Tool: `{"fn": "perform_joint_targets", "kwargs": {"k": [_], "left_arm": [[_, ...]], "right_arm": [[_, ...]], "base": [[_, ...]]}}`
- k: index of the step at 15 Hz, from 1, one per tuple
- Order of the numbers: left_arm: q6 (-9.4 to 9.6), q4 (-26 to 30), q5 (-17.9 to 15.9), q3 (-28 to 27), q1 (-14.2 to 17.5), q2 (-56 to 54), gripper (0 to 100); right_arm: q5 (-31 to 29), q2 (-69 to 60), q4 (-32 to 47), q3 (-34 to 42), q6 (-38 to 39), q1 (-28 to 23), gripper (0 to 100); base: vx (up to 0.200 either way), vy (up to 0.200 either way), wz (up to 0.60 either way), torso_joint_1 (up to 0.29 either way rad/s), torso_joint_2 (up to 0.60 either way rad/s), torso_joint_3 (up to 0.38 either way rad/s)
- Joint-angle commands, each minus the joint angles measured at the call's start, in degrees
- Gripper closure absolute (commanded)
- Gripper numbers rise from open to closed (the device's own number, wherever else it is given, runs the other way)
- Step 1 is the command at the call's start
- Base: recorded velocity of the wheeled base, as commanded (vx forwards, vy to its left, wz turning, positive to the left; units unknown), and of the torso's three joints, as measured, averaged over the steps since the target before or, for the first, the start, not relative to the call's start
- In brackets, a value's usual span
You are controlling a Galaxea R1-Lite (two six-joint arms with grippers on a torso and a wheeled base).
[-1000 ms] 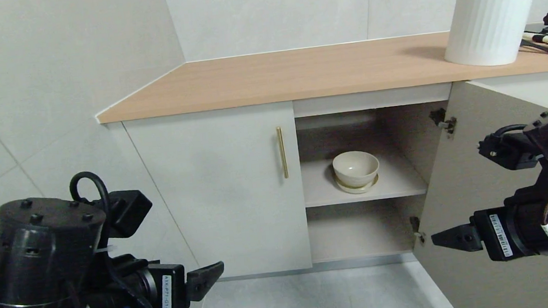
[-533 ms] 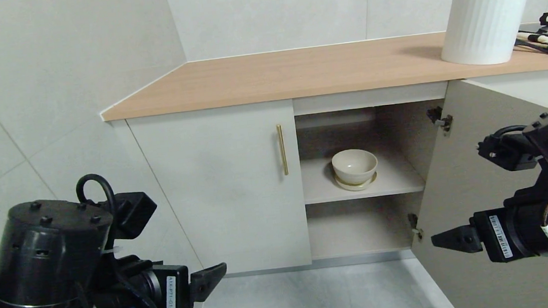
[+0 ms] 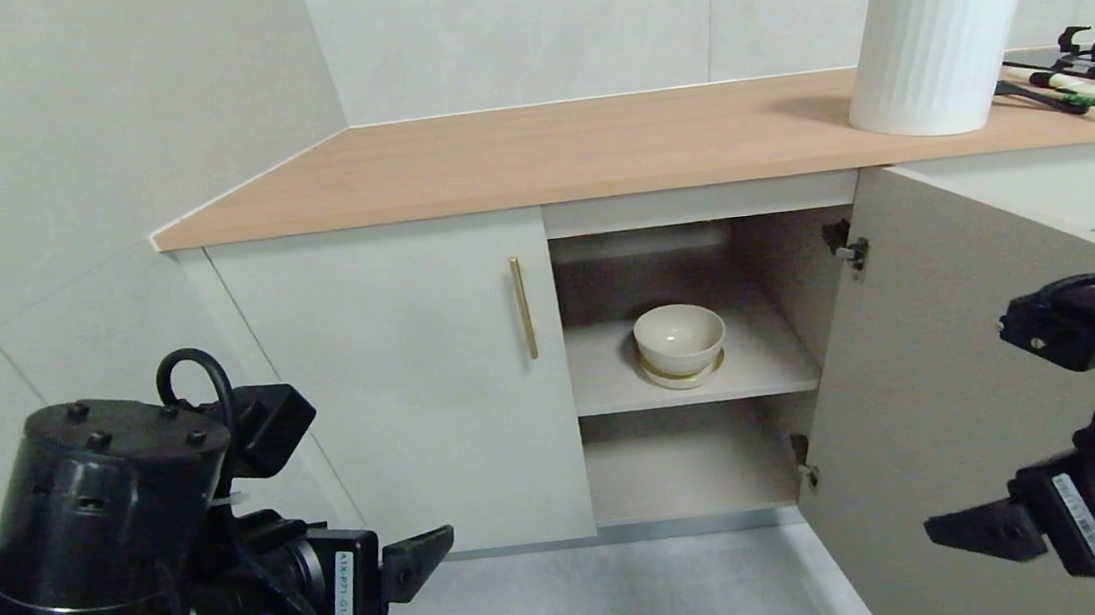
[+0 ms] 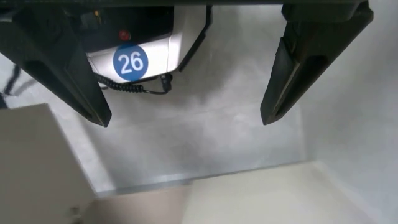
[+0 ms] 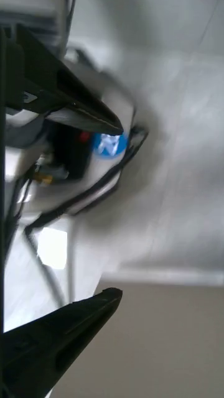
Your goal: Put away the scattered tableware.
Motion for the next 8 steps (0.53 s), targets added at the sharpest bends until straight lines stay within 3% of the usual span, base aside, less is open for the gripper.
{"fn": "perform_joint_targets", "kwargs": {"k": [1,5,8], "left_arm": [[-0.01,0.0,0.0,0.0,0.0,0.1,0],[-0.01,-0.2,0.0,0.0,0.0,0.3,0],[-0.01,-0.2,0.0,0.0,0.0,0.5,0]], "right_arm": [[0.1,-6.7,6.0,-0.4,-4.6,0.1,0],[0.1,-14.2,19.5,-2.7,-12.6,0.2,0],[-0.2,-16.6,26.5,-5.4,-13.0,0.2,0]], "base": [[0.0,-0.2,0.0,0.002,0.0,0.002],[0.0,-0.2,0.0,0.004,0.0,0.002],[0.0,0.0,0.0,0.0,0.0,0.0]]}}
